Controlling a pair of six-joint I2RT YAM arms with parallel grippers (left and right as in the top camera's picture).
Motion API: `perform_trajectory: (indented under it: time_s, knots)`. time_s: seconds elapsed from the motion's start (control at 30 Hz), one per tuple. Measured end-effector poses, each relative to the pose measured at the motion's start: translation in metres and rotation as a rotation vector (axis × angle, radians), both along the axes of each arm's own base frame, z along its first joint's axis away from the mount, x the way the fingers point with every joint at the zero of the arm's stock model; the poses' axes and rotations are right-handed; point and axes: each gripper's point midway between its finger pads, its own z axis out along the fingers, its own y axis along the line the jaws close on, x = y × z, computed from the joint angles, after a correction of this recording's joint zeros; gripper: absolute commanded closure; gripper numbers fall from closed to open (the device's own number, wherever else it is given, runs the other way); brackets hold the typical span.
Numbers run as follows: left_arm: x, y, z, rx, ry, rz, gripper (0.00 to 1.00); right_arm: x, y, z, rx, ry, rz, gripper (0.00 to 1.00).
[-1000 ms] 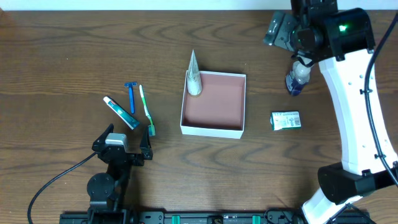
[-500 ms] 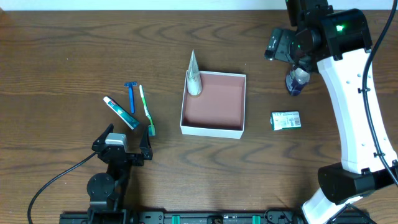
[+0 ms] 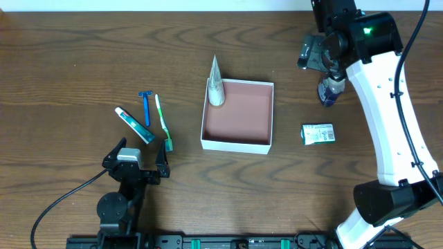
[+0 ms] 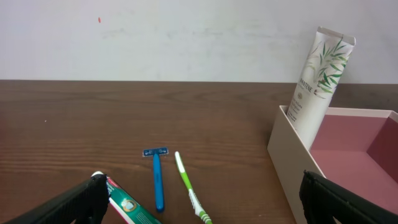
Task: Pack container
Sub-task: 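Move the right gripper to the blue soap pump bottle and grasp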
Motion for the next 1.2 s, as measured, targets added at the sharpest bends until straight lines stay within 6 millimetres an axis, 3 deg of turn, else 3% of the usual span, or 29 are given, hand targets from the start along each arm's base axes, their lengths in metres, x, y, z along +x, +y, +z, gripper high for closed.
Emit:
perform_trajectory:
  time_s: [0.1,0.23,0.4,0.53,0.63,0.97,1.07,1.2]
  knots:
    - [0.000,0.000,0.000,0.000,0.000,0.000,0.02,0.000,-0.009,-0.001,-0.006,0.003,-0.022,0.01]
    - [0.000,0.000,0.000,0.000,0.000,0.000,0.02,0.002,-0.040,-0.007,-0.011,0.016,-0.107,0.01]
    - [0.000,0.000,0.000,0.000,0.000,0.000,0.02,0.022,-0.091,-0.031,0.056,-0.007,-0.188,0.04]
    - [0.000,0.000,0.000,0.000,0.000,0.000,0.02,0.039,-0.112,-0.054,0.136,-0.021,-0.083,0.04]
    - [0.000,0.000,0.000,0.000,0.000,0.000,0.02,0.046,-0.111,-0.061,0.142,-0.022,0.031,0.05]
    - [0.000,0.000,0.000,0.000,0.000,0.000,0.02,0.075,-0.095,-0.050,0.049,-0.111,0.388,0.07]
    - [0.000,0.000,0.000,0.000,0.000,0.000,0.02,0.078,-0.091,-0.060,0.046,-0.116,0.441,0.08]
    - [0.000,0.000,0.000,0.000,0.000,0.000,0.02,0.083,-0.082,-0.088,0.073,-0.132,0.499,0.11]
